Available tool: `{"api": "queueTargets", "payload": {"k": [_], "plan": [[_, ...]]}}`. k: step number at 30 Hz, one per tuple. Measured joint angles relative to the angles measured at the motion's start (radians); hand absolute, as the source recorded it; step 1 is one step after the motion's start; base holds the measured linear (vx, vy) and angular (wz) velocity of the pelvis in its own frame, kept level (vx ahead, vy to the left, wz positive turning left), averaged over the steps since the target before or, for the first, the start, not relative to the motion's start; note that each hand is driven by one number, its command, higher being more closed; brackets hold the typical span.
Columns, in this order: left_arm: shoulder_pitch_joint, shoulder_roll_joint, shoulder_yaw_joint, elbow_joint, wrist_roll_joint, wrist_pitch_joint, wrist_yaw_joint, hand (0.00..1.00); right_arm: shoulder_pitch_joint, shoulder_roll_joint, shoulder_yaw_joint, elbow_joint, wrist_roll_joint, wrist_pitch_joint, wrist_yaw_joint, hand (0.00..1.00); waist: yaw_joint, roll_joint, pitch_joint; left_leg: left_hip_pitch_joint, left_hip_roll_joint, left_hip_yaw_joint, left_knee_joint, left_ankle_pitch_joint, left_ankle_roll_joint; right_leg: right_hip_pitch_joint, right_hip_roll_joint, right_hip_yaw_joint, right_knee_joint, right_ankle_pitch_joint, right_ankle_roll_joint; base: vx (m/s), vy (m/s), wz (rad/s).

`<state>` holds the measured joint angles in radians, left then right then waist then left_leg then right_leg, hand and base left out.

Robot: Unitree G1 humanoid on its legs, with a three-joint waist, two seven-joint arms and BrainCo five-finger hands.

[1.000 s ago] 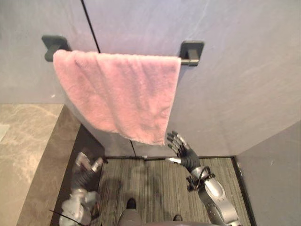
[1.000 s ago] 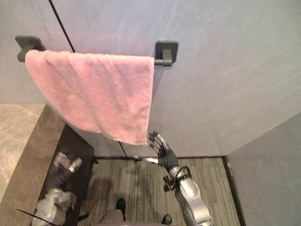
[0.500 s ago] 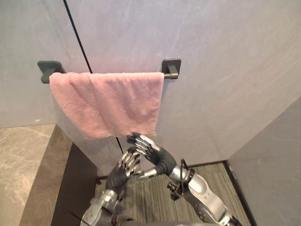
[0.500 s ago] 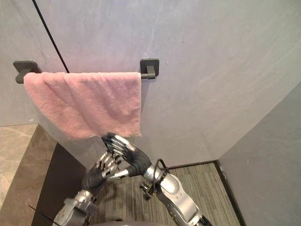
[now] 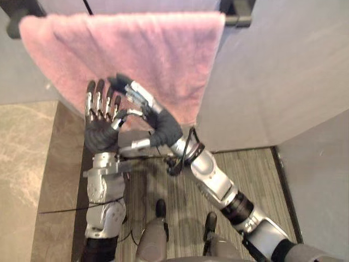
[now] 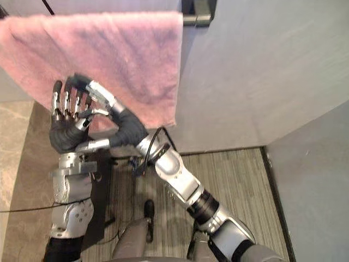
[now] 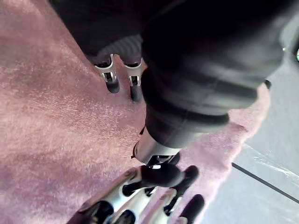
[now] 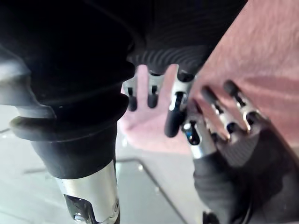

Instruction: Organize washtable

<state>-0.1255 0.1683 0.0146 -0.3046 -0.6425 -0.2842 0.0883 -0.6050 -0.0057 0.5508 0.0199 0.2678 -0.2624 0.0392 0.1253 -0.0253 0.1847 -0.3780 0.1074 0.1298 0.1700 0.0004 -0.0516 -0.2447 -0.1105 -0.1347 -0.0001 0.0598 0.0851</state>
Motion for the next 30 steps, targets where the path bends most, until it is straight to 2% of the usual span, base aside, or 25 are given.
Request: {"api": "queueTargets", "payload": {"k": [4, 8, 14, 19, 22, 25, 27, 29, 30], "plan": [[-0.131, 0.020, 0.016, 0.054, 0.000, -0.034, 0.024, 0.00, 0.002, -0.012, -0.114, 0.013, -0.006, 0.025, -0.056, 0.00, 0.000, 0.000, 0.009, -0.019, -0.009, 0.009, -0.046, 0.029, 0.005, -0.045, -0.008, 0.003, 0.006, 0.004, 0.002, -0.04, 0.006, -0.01], [-0.172, 0.023, 0.046, 0.089, 0.003, -0.049, 0.048, 0.00, 0.003, -0.038, -0.186, 0.009, -0.004, 0.029, -0.088, 0.00, -0.002, 0.005, 0.015, -0.030, -0.004, 0.018, -0.077, 0.044, 0.000, -0.075, -0.001, 0.008, 0.009, 0.004, 0.001, 0.00, -0.032, -0.06], [-0.179, -0.002, 0.105, 0.111, 0.027, -0.052, 0.091, 0.00, 0.055, -0.039, -0.196, -0.054, -0.002, 0.031, -0.101, 0.00, -0.003, 0.009, 0.018, -0.010, 0.000, 0.035, -0.103, 0.048, -0.005, -0.078, 0.002, 0.018, 0.010, 0.004, 0.001, 0.03, -0.034, -0.08], [-0.138, -0.035, 0.147, 0.119, 0.034, -0.052, 0.094, 0.00, 0.203, -0.028, -0.197, -0.127, -0.002, 0.030, -0.097, 0.00, -0.004, 0.009, 0.018, 0.023, -0.001, 0.050, -0.124, 0.048, -0.005, -0.069, 0.001, 0.028, 0.015, 0.004, 0.001, 0.01, -0.008, -0.10], [-0.034, -0.068, 0.154, 0.122, 0.061, -0.046, 0.087, 0.00, 0.352, -0.031, -0.193, -0.131, 0.002, 0.032, -0.074, 0.00, -0.010, 0.009, 0.018, 0.050, 0.001, 0.064, -0.127, 0.045, -0.007, -0.049, 0.002, 0.029, 0.015, 0.004, 0.000, 0.01, -0.011, -0.12], [0.094, -0.095, 0.158, 0.212, 0.094, -0.025, 0.065, 0.00, 0.511, -0.056, -0.169, -0.131, 0.007, 0.046, -0.016, 0.00, -0.015, 0.009, 0.017, 0.098, 0.014, 0.072, -0.125, 0.028, -0.015, -0.007, 0.006, 0.029, 0.017, -0.010, -0.011, 0.02, -0.024, -0.10], [0.200, -0.125, 0.177, 0.325, 0.124, 0.004, 0.042, 0.00, 0.615, -0.082, -0.132, -0.123, 0.003, 0.055, 0.039, 0.00, -0.030, 0.008, 0.015, 0.150, 0.017, 0.070, -0.117, 0.009, -0.024, 0.039, 0.005, 0.026, 0.039, -0.047, -0.010, 0.04, -0.039, -0.03], [0.269, -0.145, 0.188, 0.436, 0.156, 0.019, 0.029, 0.00, 0.670, -0.102, -0.119, -0.096, -0.005, 0.060, 0.078, 0.00, -0.034, 0.007, 0.004, 0.186, 0.026, 0.067, -0.113, 0.000, -0.032, 0.068, 0.010, 0.025, 0.060, -0.072, -0.013, 0.04, -0.040, 0.02], [0.307, -0.146, 0.193, 0.519, 0.186, 0.028, 0.014, 0.00, 0.691, -0.119, -0.119, -0.046, -0.047, 0.064, 0.096, 0.00, -0.033, 0.002, -0.017, 0.188, 0.032, 0.062, -0.095, -0.010, -0.039, 0.076, 0.022, 0.022, 0.072, -0.086, -0.016, 0.04, -0.044, 0.07]]}}
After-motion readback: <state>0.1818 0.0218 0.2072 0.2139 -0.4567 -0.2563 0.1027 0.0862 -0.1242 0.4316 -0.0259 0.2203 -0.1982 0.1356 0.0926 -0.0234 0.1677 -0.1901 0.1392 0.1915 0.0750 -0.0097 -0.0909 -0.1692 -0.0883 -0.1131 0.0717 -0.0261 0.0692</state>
